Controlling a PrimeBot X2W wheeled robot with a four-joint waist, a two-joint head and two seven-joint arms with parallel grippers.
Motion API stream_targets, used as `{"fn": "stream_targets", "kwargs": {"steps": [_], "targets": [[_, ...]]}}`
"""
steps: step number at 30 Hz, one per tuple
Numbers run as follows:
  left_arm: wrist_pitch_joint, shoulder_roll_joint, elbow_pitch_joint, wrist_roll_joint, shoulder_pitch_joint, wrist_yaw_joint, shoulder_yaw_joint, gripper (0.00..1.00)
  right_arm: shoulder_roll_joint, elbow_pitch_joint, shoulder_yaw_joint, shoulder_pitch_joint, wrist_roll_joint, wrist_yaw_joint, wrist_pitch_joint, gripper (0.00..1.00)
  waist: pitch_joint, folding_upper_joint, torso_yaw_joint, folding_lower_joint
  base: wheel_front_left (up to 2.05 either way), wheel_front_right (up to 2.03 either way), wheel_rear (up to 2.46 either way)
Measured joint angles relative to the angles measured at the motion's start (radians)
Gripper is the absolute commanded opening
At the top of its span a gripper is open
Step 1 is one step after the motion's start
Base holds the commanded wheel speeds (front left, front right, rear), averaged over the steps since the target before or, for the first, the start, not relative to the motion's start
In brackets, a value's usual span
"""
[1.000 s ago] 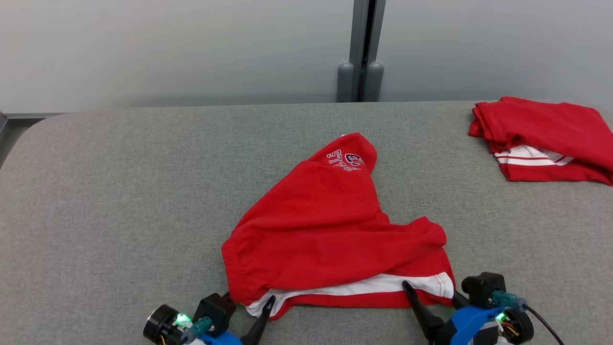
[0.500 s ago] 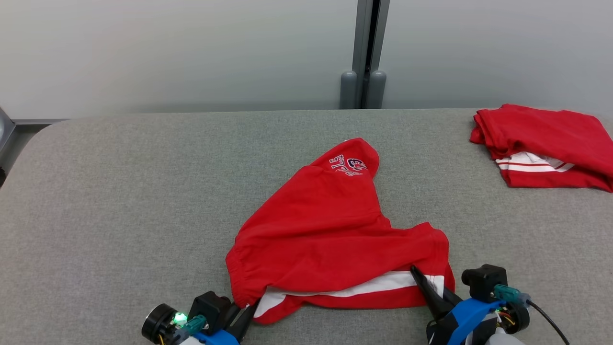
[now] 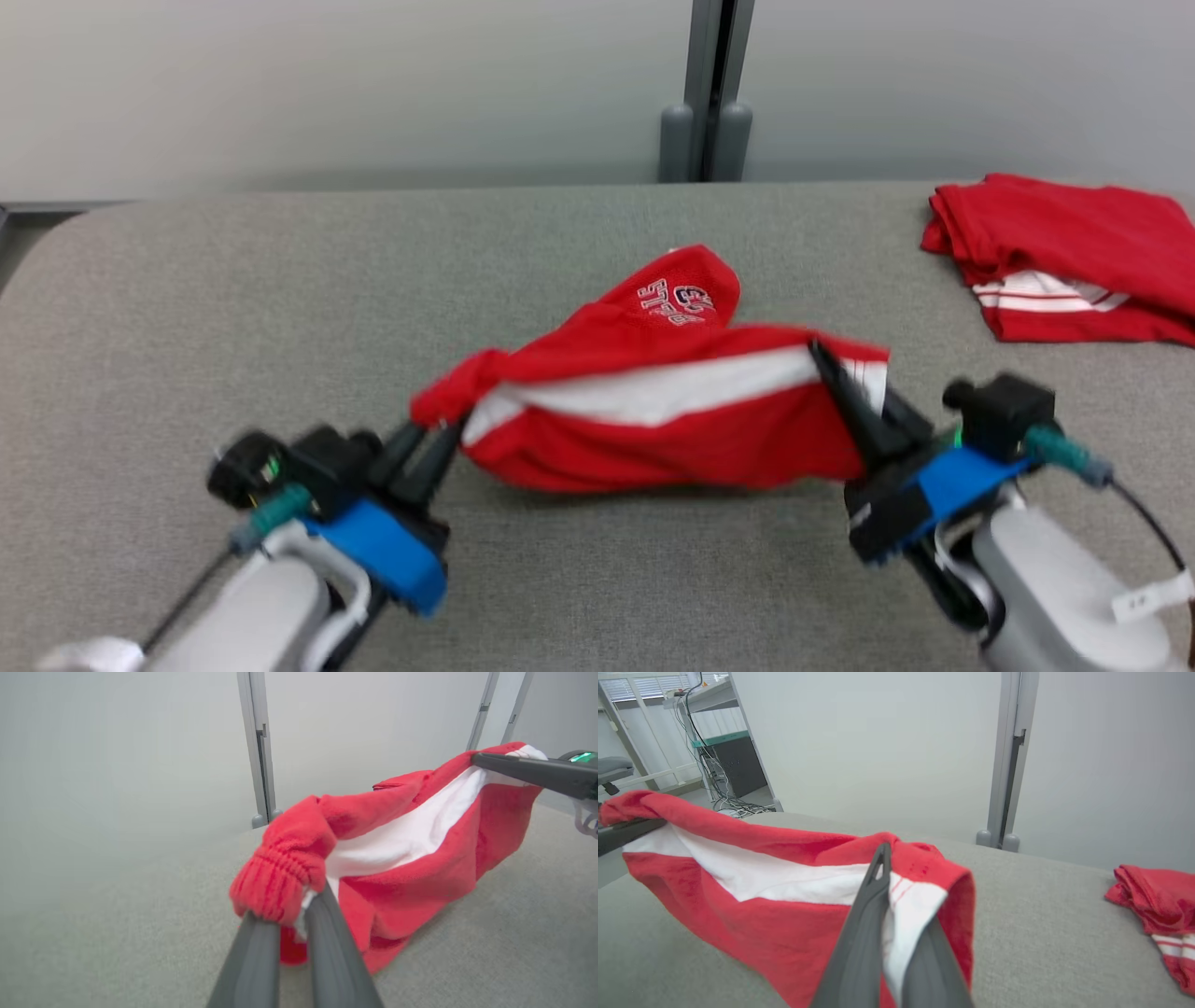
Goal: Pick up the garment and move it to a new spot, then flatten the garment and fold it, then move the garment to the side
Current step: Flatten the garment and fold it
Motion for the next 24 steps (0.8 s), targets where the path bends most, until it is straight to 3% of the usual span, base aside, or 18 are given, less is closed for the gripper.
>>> {"fn": "stream_targets", "kwargs": {"steps": [5,7,11,15,24], "targets": [[0.062,0.031,-0.066,-0.038,-0.169,-0.009,0.055,0.0,0.005,-0.001,0.014,-0.213,-0.01,0.0,0.022,0.0,0.076,0.0,-0.019,0.0001,0.0,0.0,0.0],[0.089,0.034,-0.068,-0.095,-0.246,-0.012,0.095,0.0,0.02,0.03,0.006,-0.326,0.009,0.0,0.031,0.0,0.12,0.0,-0.031,0.0,0.0,0.0,0.0],[0.13,0.074,-0.045,-0.109,-0.45,-0.019,0.133,0.0,0.063,0.123,-0.003,-0.568,0.05,0.0,0.041,0.0,0.212,0.0,-0.052,0.0003,0.0,0.0,0.0],[0.145,0.05,0.029,-0.176,-0.649,-0.021,0.174,0.0,0.107,0.239,-0.011,-0.778,0.103,0.0,0.044,0.0,0.294,0.0,-0.058,0.0004,0.0,0.0,0.0],[0.102,0.0,0.194,-0.193,-0.984,-0.024,0.122,0.0,0.156,0.453,-0.023,-1.1,0.153,0.0,0.009,0.0,0.361,0.0,-0.047,0.0004,0.0,0.0,0.0]]}}
